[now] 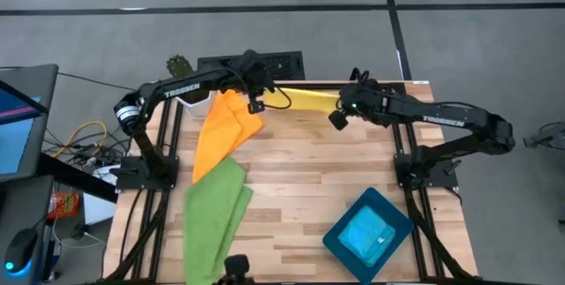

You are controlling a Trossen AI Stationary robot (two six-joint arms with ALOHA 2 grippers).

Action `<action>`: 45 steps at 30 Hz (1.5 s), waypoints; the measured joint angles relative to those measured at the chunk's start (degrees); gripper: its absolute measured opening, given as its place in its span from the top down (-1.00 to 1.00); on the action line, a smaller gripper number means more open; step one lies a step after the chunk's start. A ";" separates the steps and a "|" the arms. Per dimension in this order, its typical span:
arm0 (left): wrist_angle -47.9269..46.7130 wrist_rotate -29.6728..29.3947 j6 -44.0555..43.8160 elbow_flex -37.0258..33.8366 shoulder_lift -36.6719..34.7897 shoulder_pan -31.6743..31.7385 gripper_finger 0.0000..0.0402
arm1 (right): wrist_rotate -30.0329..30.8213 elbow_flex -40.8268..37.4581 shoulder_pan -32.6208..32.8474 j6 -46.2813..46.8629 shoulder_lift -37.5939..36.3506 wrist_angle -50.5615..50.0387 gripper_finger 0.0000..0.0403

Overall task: Fold microfiber towels
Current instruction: Fold the yellow microfiber towel

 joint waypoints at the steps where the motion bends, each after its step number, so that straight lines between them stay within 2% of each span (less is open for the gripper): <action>1: 0.91 -0.28 -0.35 0.00 0.29 0.08 1.00 | 1.77 0.02 -0.18 -0.52 0.94 -0.38 0.97; 4: 1.08 -0.60 -3.64 0.04 0.55 -0.47 1.00 | 5.77 -0.01 1.41 -1.20 3.17 -1.13 0.97; 7: -3.83 0.86 -4.42 0.01 0.53 -2.62 1.00 | 6.03 -0.75 5.09 -1.85 4.56 -2.32 0.97; 10: -6.56 2.07 -4.44 -3.27 0.46 -6.02 1.00 | 6.18 -2.50 10.68 1.81 6.19 -2.66 0.97; 15: -5.96 7.97 -6.96 -13.36 0.46 -12.17 1.00 | 4.71 -4.36 22.21 10.56 9.10 -2.44 0.96; 19: -3.47 9.25 -10.10 -19.89 0.46 -17.58 1.00 | 4.00 -4.39 31.00 15.67 12.60 -2.09 0.94; 23: -1.64 10.13 -12.52 -23.65 0.46 -22.22 1.00 | 1.67 -4.40 37.46 17.93 17.28 0.57 0.92; 28: -0.21 10.15 -14.29 -25.12 0.48 -26.10 0.98 | -2.54 -4.39 42.04 18.20 23.02 5.06 0.74; 33: -0.73 10.98 -15.06 -24.44 0.49 -27.98 0.72 | -8.00 -4.43 43.86 19.70 25.40 7.80 0.49; 37: -4.95 12.58 -16.06 -22.73 0.49 -28.24 0.42 | -8.21 -4.42 45.08 21.09 23.12 6.82 0.28; 41: -8.19 13.85 -16.12 -19.77 -0.46 -27.86 0.14 | -3.26 -4.35 45.64 21.98 18.82 5.77 0.13; 45: -7.58 13.20 -17.37 -17.15 -2.40 -27.11 -0.06 | 4.25 -4.31 42.77 22.91 15.24 6.75 0.10</action>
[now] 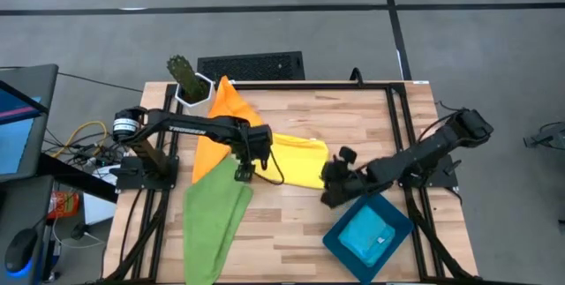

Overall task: Fold microfiber towels
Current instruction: Fold the yellow microfiber towel

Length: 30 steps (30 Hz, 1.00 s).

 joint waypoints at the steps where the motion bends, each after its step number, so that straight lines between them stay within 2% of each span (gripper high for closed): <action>1: 1.14 -0.09 -0.63 0.50 -0.46 0.26 -0.09 | 0.87 -0.35 -1.32 0.11 -0.62 0.49 0.11; 5: 8.55 0.60 -2.19 1.27 -1.72 0.54 -0.11 | 0.13 -5.25 -7.99 -1.67 -3.59 9.41 0.20; 7: 15.49 0.66 -2.07 0.59 -1.73 0.27 -0.08 | -2.30 -8.51 -11.97 -2.85 -4.79 13.72 0.24; 12: 31.86 0.06 0.86 -2.87 1.79 -0.95 0.11 | -12.01 -12.26 -20.54 -11.56 -3.19 23.71 0.28; 15: 38.12 0.37 1.18 -3.22 5.45 -0.89 0.24 | -14.14 -12.23 -24.82 -14.71 -0.47 26.88 0.28; 18: 39.41 0.25 1.85 -3.20 8.74 -0.85 0.38 | -19.21 -11.99 -28.56 -16.36 2.33 31.96 0.30; 21: 38.99 0.04 2.35 -3.24 12.42 -0.79 0.50 | -21.21 -12.10 -30.58 -16.16 6.34 32.93 0.36; 26: 40.05 0.13 1.56 -3.05 16.61 -0.65 0.64 | -21.21 -12.20 -32.98 -14.31 10.70 32.07 0.45; 30: 40.46 0.62 0.25 -2.94 17.57 -0.61 0.70 | -21.26 -12.13 -34.18 -12.80 11.07 31.51 0.51</action>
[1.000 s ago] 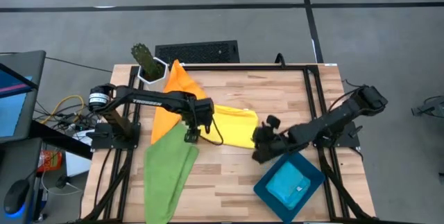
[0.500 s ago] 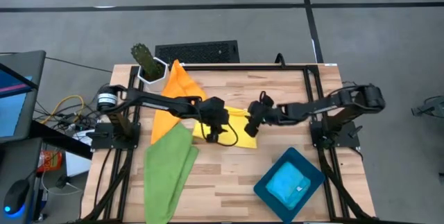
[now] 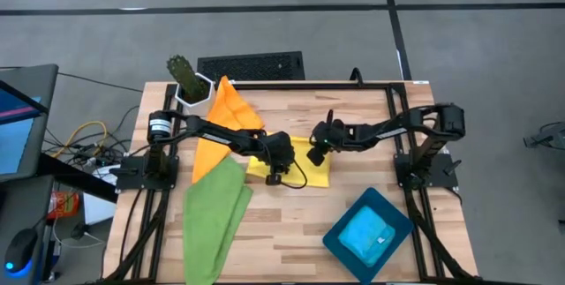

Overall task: Fold microfiber towels
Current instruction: Fold the yellow microfiber towel

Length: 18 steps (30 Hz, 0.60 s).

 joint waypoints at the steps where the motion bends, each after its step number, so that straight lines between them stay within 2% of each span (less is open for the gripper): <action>1: -0.07 0.13 -0.20 0.00 0.03 0.01 0.71 | 0.04 0.00 -0.26 0.08 -0.42 -1.26 0.52; 8: 1.11 -0.02 -0.39 -0.12 0.19 0.00 0.72 | 0.62 -0.11 -2.25 1.96 -5.37 -6.80 0.55; 13: 1.22 -0.01 -0.89 -0.17 0.25 -0.02 0.72 | 2.20 -0.04 -1.44 2.79 -10.11 -3.55 0.55; 18: 3.14 -0.07 -1.42 -0.24 0.44 -0.07 0.72 | 1.59 -2.99 0.72 2.66 -9.69 4.86 0.55</action>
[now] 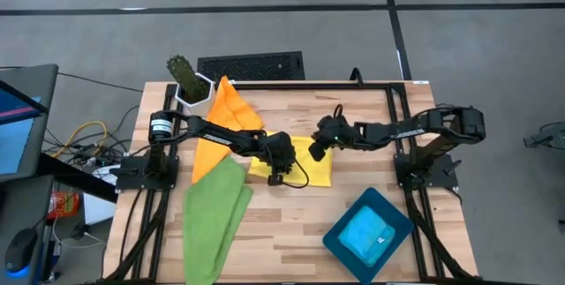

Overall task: Fold microfiber towels
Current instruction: Fold the yellow microfiber towel

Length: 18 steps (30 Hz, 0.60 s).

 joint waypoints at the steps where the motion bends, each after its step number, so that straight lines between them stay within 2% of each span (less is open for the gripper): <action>1: 0.19 -0.04 -0.14 -0.01 0.01 0.00 0.72 | -0.73 -1.33 0.29 0.90 0.73 2.24 0.55; 7: 0.46 -0.02 -1.04 -0.04 0.01 0.02 0.72 | -0.87 -9.45 1.47 10.20 3.86 7.08 0.62; 10: 0.00 -0.68 -1.95 0.27 -0.19 0.01 0.72 | -0.95 -10.47 1.51 11.69 4.76 8.40 0.66; 14: -7.33 -3.49 -3.59 3.61 -2.53 0.76 0.72 | -1.06 -10.67 1.49 10.54 4.57 9.66 0.70; 18: -13.52 -4.93 -2.28 7.64 -8.07 2.24 0.72 | -1.11 -10.71 1.34 10.37 4.71 10.35 0.71</action>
